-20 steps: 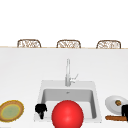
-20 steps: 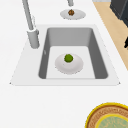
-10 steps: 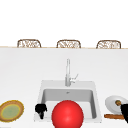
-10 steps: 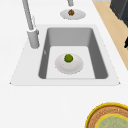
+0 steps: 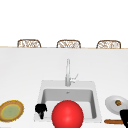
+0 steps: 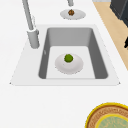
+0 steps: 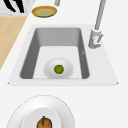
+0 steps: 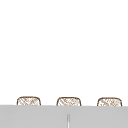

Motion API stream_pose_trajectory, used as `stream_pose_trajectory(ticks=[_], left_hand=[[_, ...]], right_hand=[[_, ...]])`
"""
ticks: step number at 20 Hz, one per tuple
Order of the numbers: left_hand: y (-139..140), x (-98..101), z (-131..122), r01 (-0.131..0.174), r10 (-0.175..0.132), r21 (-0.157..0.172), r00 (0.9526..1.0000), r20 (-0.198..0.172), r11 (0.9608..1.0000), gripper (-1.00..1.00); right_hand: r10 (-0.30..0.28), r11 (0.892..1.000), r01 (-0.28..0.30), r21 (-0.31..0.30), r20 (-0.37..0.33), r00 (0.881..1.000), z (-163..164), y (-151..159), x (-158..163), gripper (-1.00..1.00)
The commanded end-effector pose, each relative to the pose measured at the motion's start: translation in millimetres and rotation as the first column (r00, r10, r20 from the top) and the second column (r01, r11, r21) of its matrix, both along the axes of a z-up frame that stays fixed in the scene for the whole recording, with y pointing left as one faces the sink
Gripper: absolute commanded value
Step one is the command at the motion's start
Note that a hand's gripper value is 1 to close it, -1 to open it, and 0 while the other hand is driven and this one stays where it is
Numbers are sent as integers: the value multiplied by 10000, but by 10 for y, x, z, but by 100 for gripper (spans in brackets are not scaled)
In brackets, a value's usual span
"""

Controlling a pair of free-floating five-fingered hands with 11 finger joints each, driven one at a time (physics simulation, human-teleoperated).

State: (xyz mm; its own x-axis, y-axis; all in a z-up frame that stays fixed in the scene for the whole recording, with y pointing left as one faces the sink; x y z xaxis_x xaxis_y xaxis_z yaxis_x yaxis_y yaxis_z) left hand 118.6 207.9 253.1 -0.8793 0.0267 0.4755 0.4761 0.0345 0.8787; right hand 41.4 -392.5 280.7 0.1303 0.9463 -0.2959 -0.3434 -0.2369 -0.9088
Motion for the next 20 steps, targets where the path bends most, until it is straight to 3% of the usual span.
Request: stream_pose_trajectory(ticks=[1,7,15,20], left_hand=[[0,0,0,0,0,0,10000,0,10000,0],[0,0,0,0,0,0,10000,0,10000,0],[0,0,0,0,0,0,10000,0,10000,0],[0,0,0,0,0,0,10000,0,10000,0]], right_hand=[[-45,10000,45,-35,41,10000,-165,-62,190,100],[-126,9999,126,-4,-61,9999,-436,-200,442,100],[119,9996,-100,-277,690,9975,-918,-292,507,100],[-311,9986,343,-399,785,9964,-1268,-319,607,100]])
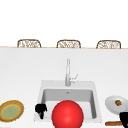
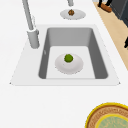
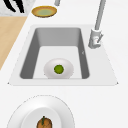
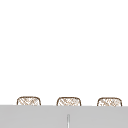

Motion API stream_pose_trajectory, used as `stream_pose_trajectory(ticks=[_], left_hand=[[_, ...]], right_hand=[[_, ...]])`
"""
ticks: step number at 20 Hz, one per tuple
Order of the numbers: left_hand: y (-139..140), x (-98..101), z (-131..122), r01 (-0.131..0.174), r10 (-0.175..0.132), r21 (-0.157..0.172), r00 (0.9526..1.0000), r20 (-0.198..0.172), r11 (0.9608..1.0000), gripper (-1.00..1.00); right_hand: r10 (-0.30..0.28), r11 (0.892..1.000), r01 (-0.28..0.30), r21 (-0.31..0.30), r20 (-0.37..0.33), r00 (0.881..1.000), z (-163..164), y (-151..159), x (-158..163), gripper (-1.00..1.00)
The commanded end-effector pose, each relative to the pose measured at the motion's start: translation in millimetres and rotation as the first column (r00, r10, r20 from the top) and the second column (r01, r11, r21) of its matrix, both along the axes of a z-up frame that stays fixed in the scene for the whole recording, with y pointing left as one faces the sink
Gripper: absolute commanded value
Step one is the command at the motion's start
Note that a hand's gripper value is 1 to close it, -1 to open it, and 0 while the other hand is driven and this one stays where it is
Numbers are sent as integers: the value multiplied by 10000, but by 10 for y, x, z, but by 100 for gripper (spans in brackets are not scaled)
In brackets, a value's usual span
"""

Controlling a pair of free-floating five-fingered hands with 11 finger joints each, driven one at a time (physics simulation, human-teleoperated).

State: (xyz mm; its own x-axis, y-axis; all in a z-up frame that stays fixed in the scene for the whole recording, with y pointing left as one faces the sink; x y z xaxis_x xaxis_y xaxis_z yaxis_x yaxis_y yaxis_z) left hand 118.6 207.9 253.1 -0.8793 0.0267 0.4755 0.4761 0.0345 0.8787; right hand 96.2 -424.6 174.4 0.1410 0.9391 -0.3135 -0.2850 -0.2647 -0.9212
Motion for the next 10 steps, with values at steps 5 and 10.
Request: stream_pose_trajectory(ticks=[5,10], left_hand=[[0,0,0,0,0,0,10000,0,10000,0],[0,0,0,0,0,0,10000,0,10000,0]], right_hand=[[-793,9966,790,-221,-151,9967,-500,-5,328,100],[-878,9958,874,-271,-139,9960,-792,-23,566,100]])
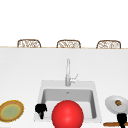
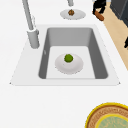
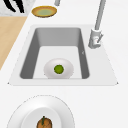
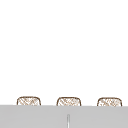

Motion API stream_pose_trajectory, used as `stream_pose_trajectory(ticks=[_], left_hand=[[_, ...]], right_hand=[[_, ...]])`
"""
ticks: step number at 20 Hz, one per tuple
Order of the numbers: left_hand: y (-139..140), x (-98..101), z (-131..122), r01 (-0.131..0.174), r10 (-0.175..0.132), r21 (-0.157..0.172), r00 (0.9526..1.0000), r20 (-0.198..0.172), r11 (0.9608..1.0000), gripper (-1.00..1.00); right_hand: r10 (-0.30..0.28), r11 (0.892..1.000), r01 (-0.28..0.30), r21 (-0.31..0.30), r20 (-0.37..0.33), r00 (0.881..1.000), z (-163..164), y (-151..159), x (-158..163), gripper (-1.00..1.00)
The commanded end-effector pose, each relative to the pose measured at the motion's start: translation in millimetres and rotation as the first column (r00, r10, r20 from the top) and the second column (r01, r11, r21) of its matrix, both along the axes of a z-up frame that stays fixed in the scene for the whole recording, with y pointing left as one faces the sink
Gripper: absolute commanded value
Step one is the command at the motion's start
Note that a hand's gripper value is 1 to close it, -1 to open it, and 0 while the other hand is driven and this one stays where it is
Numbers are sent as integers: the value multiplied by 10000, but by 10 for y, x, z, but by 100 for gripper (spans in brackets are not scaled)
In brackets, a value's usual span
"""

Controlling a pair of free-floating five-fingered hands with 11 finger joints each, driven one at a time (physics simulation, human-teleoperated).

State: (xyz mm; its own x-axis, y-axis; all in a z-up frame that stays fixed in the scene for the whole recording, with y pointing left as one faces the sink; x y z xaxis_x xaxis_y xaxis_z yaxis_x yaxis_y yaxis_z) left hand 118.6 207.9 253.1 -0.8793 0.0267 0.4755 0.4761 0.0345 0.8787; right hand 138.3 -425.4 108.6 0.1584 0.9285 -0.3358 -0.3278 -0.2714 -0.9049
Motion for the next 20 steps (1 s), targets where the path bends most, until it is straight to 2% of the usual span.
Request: stream_pose_trajectory(ticks=[1,3,4,9,13,16,17,19,20], left_hand=[[0,0,0,0,0,0,10000,0,10000,0],[0,0,0,0,0,0,10000,0,10000,0],[0,0,0,0,0,0,10000,0,10000,0],[0,0,0,0,0,0,10000,0,10000,0],[0,0,0,0,0,0,10000,0,10000,0],[0,0,0,0,0,0,10000,0,10000,0],[0,0,0,0,0,0,10000,0,10000,0],[0,0,0,0,0,0,10000,0,10000,0],[0,0,0,0,0,0,10000,0,10000,0]], right_hand=[[-541,9985,544,-102,303,9981,-199,-36,184,100],[-489,9987,496,-131,506,9975,-328,-82,248,100],[-519,9983,529,-258,389,9979,-329,-80,277,100],[-542,9985,541,-67,-186,9984,-216,-211,345,100],[-388,9960,433,776,-598,9975,-25,-309,309,100],[-238,9882,308,1504,-486,9985,20,-362,316,100],[-203,9849,279,1711,-460,9987,31,-386,319,-100],[-182,9798,263,1984,-425,9989,47,-442,303,-100],[57,9834,83,1813,-766,9970,-16,-374,313,-100]])
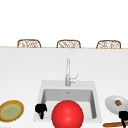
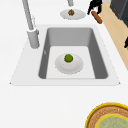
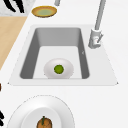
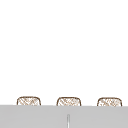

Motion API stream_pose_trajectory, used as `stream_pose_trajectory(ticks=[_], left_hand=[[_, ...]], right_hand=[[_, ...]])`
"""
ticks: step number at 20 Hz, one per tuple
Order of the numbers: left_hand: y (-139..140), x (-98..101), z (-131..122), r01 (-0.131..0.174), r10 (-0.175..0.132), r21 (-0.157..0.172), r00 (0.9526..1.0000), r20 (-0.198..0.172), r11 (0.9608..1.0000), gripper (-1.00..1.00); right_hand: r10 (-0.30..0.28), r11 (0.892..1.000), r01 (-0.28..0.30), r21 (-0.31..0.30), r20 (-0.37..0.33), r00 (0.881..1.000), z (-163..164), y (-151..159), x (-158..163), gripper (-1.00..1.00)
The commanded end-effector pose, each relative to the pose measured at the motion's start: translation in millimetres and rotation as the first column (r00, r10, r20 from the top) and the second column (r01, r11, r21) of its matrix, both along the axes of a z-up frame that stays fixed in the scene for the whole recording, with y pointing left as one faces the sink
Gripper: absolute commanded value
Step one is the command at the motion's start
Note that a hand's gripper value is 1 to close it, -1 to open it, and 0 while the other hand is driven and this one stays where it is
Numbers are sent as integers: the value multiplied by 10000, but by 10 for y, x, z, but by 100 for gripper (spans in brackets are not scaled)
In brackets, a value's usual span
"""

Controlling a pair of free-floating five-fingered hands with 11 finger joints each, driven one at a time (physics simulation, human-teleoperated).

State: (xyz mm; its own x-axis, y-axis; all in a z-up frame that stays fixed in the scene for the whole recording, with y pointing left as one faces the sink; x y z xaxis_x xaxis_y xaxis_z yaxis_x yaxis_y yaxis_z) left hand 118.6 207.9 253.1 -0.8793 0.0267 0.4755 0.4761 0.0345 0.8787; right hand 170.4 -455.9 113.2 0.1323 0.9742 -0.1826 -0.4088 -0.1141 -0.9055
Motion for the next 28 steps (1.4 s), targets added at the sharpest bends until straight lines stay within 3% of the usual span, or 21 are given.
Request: stream_pose_trajectory(ticks=[1,3,7,12,19,28], left_hand=[[0,0,0,0,0,0,10000,0,10000,0],[0,0,0,0,0,0,10000,0,10000,0],[0,0,0,0,0,0,10000,0,10000,0],[0,0,0,0,0,0,10000,0,10000,0],[0,0,0,0,0,0,10000,0,10000,0],[0,0,0,0,0,0,10000,0,10000,0]], right_hand=[[-1,10000,1,1,-3,10000,-76,-67,0,-100],[238,9996,-237,-181,65,9997,-68,-50,27,-100],[7,9993,-5,-361,44,10000,-26,-86,118,-100],[-172,9994,170,-294,-57,9998,112,-124,291,-100],[64,9999,-67,-149,-197,9998,363,-206,363,-100],[-243,9996,243,-151,-49,9997,573,-277,416,-100]])
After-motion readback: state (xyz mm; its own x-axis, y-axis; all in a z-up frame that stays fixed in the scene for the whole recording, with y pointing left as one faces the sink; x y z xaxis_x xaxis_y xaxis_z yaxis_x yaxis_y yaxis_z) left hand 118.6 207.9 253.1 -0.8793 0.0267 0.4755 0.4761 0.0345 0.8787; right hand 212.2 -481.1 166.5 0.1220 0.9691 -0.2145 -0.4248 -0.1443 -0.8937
